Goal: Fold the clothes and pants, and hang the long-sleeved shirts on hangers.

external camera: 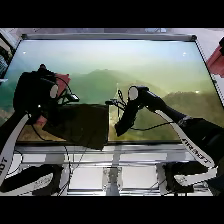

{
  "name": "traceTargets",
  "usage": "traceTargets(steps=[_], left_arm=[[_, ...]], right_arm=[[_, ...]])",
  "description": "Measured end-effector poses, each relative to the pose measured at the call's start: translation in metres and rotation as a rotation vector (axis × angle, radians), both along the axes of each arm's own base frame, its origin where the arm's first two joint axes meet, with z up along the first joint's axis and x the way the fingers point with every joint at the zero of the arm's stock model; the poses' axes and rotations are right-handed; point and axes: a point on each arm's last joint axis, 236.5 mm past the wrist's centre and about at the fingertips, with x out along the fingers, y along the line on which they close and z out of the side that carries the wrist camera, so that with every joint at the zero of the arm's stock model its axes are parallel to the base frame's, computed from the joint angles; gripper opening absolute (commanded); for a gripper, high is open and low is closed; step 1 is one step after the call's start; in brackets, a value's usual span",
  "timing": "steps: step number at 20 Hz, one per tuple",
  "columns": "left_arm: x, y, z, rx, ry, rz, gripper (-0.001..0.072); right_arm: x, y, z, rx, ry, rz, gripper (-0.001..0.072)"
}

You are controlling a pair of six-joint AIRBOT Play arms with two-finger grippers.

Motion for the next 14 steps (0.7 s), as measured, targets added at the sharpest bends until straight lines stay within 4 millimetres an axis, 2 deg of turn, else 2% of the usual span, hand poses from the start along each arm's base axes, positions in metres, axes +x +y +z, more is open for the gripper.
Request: traceTargets(steps=[2, 3, 6, 7, 8, 11, 14], left_arm=[[0.0, 0.007, 0.006, 0.007, -0.023, 0.015, 0.0566], [0.002, 0.013, 0.011, 0.018, -0.049, 0.036, 0.0566], [0.011, 0.041, 0.026, 0.051, -0.168, 0.163, 0.0567], [0.013, 0.053, 0.032, 0.055, -0.21, 0.225, 0.0592], [0.012, 0.064, 0.036, 0.058, -0.238, 0.285, 0.0682], [0.007, 0.086, 0.04, -0.006, -0.283, 0.481, 0.0683], [0.003, 0.092, 0.039, -0.104, -0.293, 0.637, 0.0683]], right_arm=[[0.015, 0.001, 0.004, 0.024, -0.032, -0.033, 0.0593], [0.026, 0.002, 0.004, 0.044, -0.059, -0.059, 0.0615], [0.059, 0.015, 0.007, 0.143, -0.13, -0.147, 0.0621], [0.072, 0.02, 0.008, 0.182, -0.151, -0.183, 0.0622], [0.084, 0.026, 0.008, 0.219, -0.164, -0.222, 0.0622], [0.11, 0.035, -0.008, 0.276, -0.165, -0.315, 0.0622], [0.118, 0.039, -0.035, 0.275, -0.125, -0.363, 0.062]])
